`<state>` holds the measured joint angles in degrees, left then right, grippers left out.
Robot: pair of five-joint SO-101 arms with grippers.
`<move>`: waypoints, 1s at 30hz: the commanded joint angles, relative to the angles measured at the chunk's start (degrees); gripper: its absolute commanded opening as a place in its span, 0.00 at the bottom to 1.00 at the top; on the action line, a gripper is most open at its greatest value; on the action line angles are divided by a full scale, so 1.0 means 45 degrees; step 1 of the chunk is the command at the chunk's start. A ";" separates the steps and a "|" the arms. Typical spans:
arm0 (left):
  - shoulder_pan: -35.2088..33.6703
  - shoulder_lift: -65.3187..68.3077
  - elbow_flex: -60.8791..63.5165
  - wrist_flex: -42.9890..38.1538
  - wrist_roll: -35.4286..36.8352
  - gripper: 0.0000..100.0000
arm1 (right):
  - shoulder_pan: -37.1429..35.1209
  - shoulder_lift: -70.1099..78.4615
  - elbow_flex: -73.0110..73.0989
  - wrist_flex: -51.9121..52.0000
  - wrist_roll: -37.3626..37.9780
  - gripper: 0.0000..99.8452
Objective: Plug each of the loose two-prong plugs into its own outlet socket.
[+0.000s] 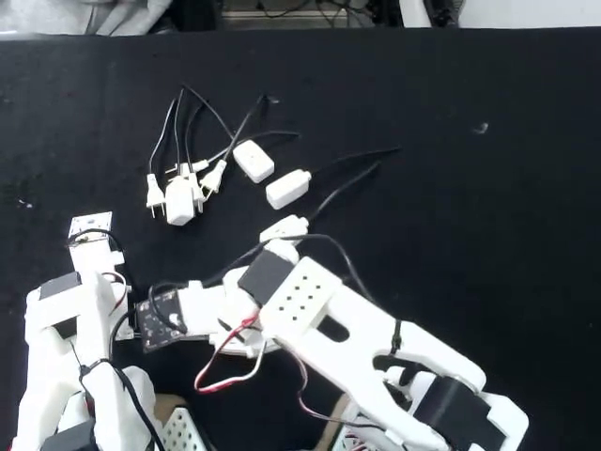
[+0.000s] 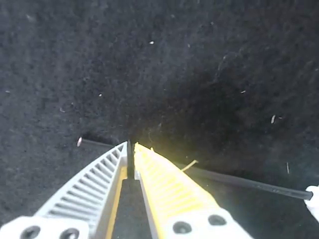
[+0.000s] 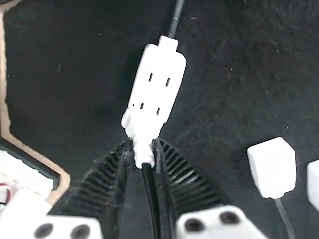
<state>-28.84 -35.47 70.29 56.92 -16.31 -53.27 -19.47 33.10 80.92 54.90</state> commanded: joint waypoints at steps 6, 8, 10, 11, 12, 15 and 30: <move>0.0107 0.0020 0.0225 -0.0313 0.0117 0.03 | -0.0078 0.0010 -0.0518 0.0078 0.1074 0.01; 0.0107 0.0020 0.0225 -0.0313 0.0117 0.03 | -0.0078 0.0010 -0.0518 0.0117 0.1328 0.01; 0.0107 0.0020 0.0225 -0.0313 0.0117 0.03 | -0.0059 0.0010 -0.0518 0.0117 0.1446 0.01; 0.0107 0.0020 0.0225 -0.0313 0.0117 0.03 | -0.0059 0.0029 -0.0518 0.0117 0.1446 0.01; 0.0107 0.0020 0.0225 -0.0313 0.0117 0.03 | -0.0059 0.0029 -0.0518 0.0117 0.1446 0.01; 0.0107 0.0020 0.0225 -0.0293 0.0117 0.03 | -0.0059 0.0029 -0.0518 0.0098 0.1641 0.01; 0.0107 0.0020 0.0225 -0.0293 0.0078 0.03 | 0.0742 0.0029 -0.0518 -0.0352 0.1915 0.01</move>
<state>-28.84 -35.47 70.29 56.92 -16.31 -50.73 -19.47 33.10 80.04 62.99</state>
